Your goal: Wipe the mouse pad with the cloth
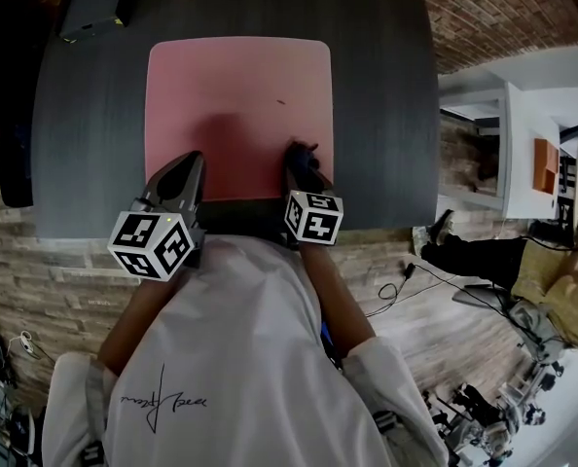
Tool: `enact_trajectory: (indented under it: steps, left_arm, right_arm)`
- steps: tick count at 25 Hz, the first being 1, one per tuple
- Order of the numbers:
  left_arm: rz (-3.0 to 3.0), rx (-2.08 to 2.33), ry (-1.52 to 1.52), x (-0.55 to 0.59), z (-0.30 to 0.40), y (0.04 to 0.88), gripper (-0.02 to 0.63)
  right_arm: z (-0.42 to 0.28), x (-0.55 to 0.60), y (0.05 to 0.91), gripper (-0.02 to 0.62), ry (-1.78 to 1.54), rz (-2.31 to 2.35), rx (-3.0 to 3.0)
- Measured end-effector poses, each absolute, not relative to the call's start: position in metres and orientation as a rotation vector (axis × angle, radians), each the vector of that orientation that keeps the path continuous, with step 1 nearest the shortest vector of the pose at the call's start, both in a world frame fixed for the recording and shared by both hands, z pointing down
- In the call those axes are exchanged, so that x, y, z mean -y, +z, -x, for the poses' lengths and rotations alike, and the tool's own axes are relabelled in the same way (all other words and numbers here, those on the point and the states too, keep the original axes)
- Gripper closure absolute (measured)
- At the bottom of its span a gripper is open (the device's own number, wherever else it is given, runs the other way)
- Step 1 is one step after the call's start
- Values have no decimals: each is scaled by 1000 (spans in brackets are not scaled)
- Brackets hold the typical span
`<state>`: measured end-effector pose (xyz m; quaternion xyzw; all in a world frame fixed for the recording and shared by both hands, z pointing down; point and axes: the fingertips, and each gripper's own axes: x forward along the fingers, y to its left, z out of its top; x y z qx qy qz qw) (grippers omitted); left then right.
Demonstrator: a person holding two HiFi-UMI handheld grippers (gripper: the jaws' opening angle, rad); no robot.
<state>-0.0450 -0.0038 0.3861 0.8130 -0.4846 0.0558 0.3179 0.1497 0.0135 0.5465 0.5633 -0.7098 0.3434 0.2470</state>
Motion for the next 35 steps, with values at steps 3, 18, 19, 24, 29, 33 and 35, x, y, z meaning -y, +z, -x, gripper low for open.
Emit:
enact_trajectory:
  steps: [3,18,19,24,29,33,35]
  left_arm:
    - [-2139,1276,122,5,49,385,604]
    - [-2121,1302,91,6,63,380,603]
    - [-2120,1304,91,6,64,380,603]
    - [-2107,1312,93,5,69,382,603]
    - [-2107,1308,94,6,67,383,603]
    - [-2106,1309,93,7,67,384,603]
    - [-2102,1311,96,8,68,384,603]
  right_arm:
    - [-143,-11,547,492,928,-1524,1944]
    - [-105,-8,546,492,938,-1420,2004]
    - [-101,-8,547,492,938,-1412,2007]
    - [-89,-8,548,492,943,-1382,2027]
    - [-86,-7,548,492,963,-1371,2035]
    - [-80,-8,549,492,967,-1352,2048]
    - [-78,-8,549,492,974,-1342,2050]
